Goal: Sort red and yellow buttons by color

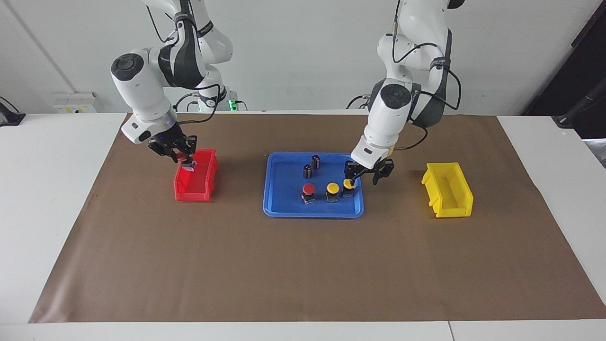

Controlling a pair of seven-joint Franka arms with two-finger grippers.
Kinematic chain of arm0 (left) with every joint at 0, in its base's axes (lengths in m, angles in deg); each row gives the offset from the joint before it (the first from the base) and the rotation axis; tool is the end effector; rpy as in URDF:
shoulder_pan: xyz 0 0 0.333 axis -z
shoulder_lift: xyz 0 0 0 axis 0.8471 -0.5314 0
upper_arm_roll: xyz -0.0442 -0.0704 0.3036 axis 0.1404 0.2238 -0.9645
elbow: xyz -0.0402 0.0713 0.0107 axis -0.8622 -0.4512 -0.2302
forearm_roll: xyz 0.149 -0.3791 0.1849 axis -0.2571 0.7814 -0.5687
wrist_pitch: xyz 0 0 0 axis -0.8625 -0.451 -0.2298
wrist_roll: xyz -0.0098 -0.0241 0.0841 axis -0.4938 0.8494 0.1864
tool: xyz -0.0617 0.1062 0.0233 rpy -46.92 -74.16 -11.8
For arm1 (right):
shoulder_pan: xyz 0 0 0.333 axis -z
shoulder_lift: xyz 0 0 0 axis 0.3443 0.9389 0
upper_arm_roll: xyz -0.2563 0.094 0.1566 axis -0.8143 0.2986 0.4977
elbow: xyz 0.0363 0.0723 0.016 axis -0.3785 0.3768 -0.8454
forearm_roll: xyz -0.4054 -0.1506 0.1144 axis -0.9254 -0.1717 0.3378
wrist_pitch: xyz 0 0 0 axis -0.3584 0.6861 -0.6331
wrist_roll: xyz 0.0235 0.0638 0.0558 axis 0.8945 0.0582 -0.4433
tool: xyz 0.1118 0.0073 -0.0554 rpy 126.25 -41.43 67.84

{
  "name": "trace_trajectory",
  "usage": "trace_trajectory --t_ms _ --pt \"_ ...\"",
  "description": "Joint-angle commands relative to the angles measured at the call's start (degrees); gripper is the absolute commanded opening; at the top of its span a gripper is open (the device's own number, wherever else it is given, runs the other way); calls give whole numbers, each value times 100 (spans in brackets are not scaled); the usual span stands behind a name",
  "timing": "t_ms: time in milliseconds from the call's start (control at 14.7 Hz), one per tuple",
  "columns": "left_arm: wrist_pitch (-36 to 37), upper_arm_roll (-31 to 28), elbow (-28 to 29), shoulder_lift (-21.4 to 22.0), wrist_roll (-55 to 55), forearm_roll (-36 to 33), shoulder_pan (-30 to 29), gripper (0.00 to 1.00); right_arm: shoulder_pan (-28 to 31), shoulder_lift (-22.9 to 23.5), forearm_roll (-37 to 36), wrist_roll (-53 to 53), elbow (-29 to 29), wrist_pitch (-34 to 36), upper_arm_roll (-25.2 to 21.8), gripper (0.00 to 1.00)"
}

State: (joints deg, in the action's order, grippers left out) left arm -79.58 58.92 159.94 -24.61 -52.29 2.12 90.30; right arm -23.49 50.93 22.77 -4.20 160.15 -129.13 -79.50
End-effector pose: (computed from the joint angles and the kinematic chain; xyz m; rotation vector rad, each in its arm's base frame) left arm 0.5519 -0.3301 0.3436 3.0858 -0.0662 0.0687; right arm 0.5340 0.0100 0.3708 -3.1172 -0.0569 0.0375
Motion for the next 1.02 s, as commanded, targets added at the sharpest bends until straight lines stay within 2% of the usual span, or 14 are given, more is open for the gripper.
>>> trace_trajectory --t_ms 0,543,950 --pt "-98 -93 -50 -72 42 127 196 77 63 -88 47 -156 424 -480 65 25" --pt "-230 -93 -15 -292 78 127 275 77 -16 -80 12 -244 987 -930 65 25" --pt "-168 -85 29 -310 148 127 275 77 -16 -62 12 -271 1129 -984 65 25"
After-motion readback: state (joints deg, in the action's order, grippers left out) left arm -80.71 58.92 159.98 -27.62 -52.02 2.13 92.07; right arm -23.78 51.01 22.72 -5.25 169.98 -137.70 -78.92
